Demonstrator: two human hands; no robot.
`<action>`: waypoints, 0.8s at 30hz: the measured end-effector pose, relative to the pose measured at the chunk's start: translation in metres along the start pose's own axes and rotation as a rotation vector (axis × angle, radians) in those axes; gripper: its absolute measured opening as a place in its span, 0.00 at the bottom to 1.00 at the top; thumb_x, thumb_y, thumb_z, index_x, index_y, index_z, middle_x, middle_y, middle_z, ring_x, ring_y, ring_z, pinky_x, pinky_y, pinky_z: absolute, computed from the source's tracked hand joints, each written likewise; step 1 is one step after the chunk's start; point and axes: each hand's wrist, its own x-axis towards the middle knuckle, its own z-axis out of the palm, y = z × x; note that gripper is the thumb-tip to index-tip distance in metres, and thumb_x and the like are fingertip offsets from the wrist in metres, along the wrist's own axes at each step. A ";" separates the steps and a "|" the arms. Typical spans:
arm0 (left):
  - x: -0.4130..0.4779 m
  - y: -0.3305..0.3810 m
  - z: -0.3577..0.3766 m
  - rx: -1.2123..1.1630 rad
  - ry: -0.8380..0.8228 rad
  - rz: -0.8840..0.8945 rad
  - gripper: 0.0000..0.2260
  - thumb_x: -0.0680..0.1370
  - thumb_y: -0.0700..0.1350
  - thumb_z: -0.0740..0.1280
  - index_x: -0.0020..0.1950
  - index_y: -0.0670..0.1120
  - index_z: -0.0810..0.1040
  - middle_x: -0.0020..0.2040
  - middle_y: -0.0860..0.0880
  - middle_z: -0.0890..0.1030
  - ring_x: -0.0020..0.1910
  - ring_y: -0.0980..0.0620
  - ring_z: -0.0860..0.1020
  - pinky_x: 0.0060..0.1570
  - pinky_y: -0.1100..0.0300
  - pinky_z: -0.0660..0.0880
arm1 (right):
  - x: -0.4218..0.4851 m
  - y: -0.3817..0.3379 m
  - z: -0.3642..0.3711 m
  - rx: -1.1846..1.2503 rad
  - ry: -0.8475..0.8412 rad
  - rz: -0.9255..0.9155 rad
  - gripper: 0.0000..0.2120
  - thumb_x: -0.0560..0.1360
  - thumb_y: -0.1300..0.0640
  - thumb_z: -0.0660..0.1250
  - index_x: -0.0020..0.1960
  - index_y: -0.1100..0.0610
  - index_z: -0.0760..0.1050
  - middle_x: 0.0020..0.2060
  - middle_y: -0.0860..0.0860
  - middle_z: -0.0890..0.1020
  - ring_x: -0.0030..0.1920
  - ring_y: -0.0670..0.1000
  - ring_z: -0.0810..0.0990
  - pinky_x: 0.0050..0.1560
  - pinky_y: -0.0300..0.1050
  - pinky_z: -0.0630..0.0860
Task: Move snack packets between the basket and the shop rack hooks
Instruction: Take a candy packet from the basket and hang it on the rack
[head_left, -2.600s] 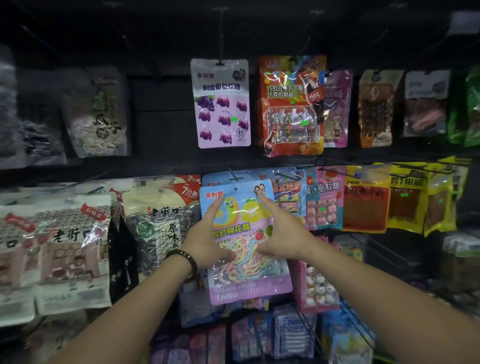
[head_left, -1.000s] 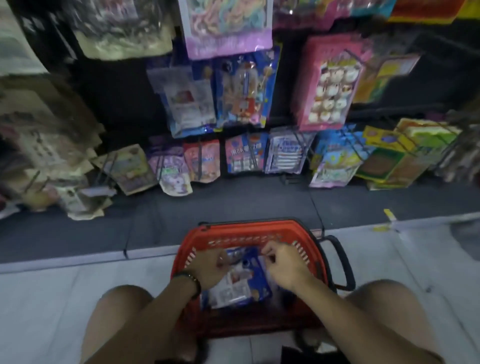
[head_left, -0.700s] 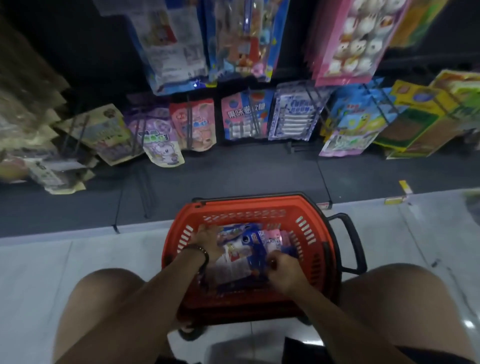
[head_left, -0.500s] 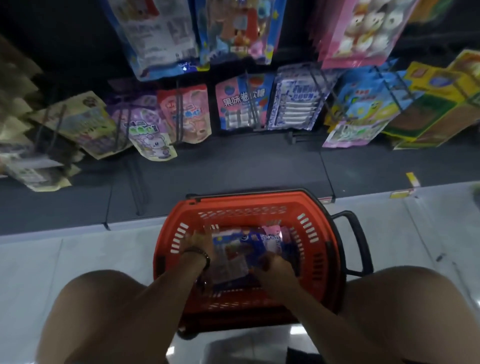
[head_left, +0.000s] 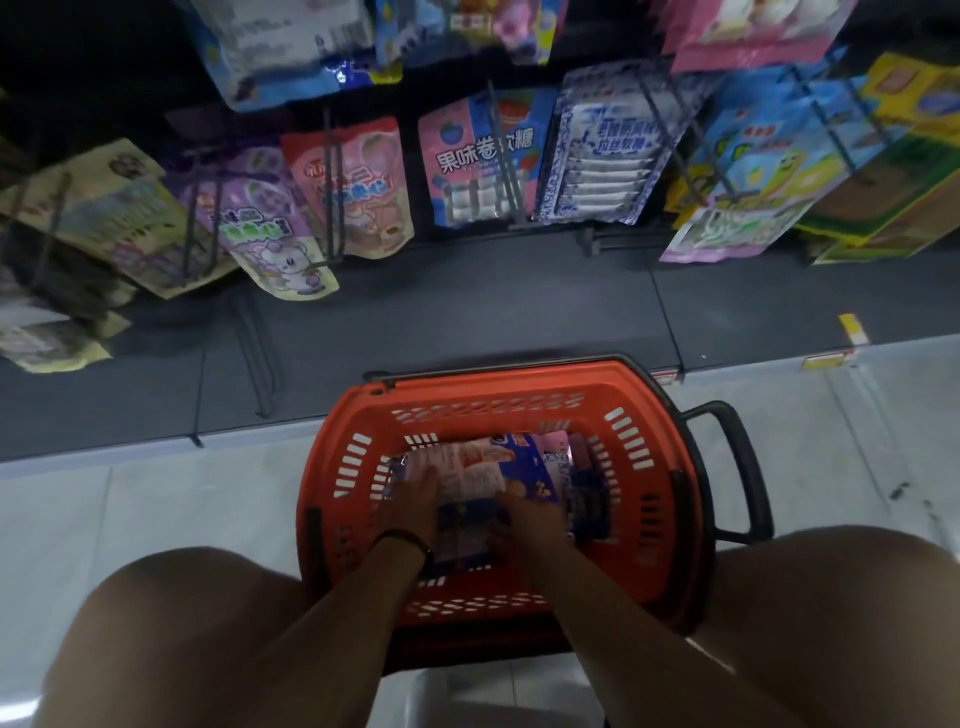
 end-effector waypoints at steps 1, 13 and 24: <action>-0.005 0.013 -0.006 0.042 -0.010 0.006 0.26 0.80 0.63 0.66 0.76 0.55 0.73 0.69 0.50 0.79 0.69 0.44 0.77 0.73 0.45 0.71 | 0.002 0.000 -0.001 0.072 0.013 0.000 0.09 0.78 0.61 0.74 0.57 0.61 0.80 0.47 0.61 0.84 0.47 0.63 0.85 0.47 0.61 0.85; -0.108 0.123 -0.033 0.357 -0.137 0.367 0.30 0.81 0.51 0.67 0.83 0.58 0.65 0.79 0.43 0.70 0.74 0.43 0.74 0.73 0.55 0.69 | -0.040 -0.034 -0.015 0.213 0.013 -0.118 0.22 0.70 0.49 0.83 0.56 0.62 0.82 0.46 0.59 0.88 0.46 0.61 0.89 0.51 0.61 0.86; -0.165 0.115 -0.110 -0.210 -0.013 0.374 0.24 0.72 0.64 0.72 0.66 0.57 0.80 0.62 0.57 0.82 0.60 0.55 0.81 0.63 0.56 0.78 | -0.147 -0.062 -0.076 0.095 -0.291 -0.289 0.14 0.77 0.61 0.73 0.62 0.56 0.83 0.50 0.57 0.90 0.48 0.60 0.89 0.51 0.59 0.86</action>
